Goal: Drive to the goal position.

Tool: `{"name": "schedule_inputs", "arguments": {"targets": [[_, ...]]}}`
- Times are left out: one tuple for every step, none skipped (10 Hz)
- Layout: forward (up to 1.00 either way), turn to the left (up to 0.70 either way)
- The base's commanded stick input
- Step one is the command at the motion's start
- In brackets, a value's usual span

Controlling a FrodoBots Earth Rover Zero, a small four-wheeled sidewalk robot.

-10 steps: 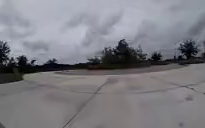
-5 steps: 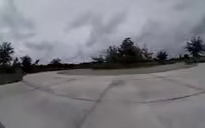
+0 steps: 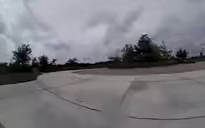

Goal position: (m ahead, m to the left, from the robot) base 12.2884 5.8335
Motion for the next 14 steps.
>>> {"name": "schedule_inputs", "arguments": {"targets": [[0.85,0.0],[0.85,0.0],[0.85,0.13],[0.85,0.34],[0.85,0.34],[0.85,0.34],[0.85,0.34],[0.85,0.34],[0.85,0.34],[0.85,0.34],[0.85,0.34],[0.85,0.34],[0.85,0.29],[0.85,0.0]]}}
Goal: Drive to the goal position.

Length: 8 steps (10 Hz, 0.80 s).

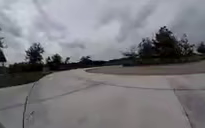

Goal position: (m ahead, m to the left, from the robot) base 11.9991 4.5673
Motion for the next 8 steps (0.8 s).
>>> {"name": "schedule_inputs", "arguments": {"targets": [[0.85,0.0],[0.85,0.0],[0.85,0.0],[0.85,0.0],[0.85,0.0],[0.85,0.0],[0.85,0.0],[0.85,0.0]]}}
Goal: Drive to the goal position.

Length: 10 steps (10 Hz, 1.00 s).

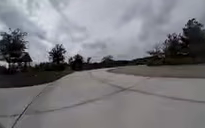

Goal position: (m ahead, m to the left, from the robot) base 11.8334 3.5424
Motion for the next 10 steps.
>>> {"name": "schedule_inputs", "arguments": {"targets": [[0.85,0.0],[0.85,0.0],[0.85,0.0],[0.85,0.0],[0.85,0.0],[0.85,0.0],[0.85,0.0],[0.85,0.34],[0.85,0.34],[0.85,0.34]]}}
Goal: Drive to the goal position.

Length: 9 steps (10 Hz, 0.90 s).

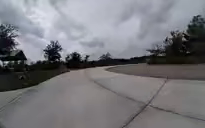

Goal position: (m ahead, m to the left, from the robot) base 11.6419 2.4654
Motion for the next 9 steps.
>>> {"name": "schedule_inputs", "arguments": {"targets": [[0.85,0.08],[0.85,0.0],[0.85,0.0],[0.85,0.0],[0.85,0.0],[0.85,0.0],[0.85,0.0],[0.85,0.0],[0.85,0.0]]}}
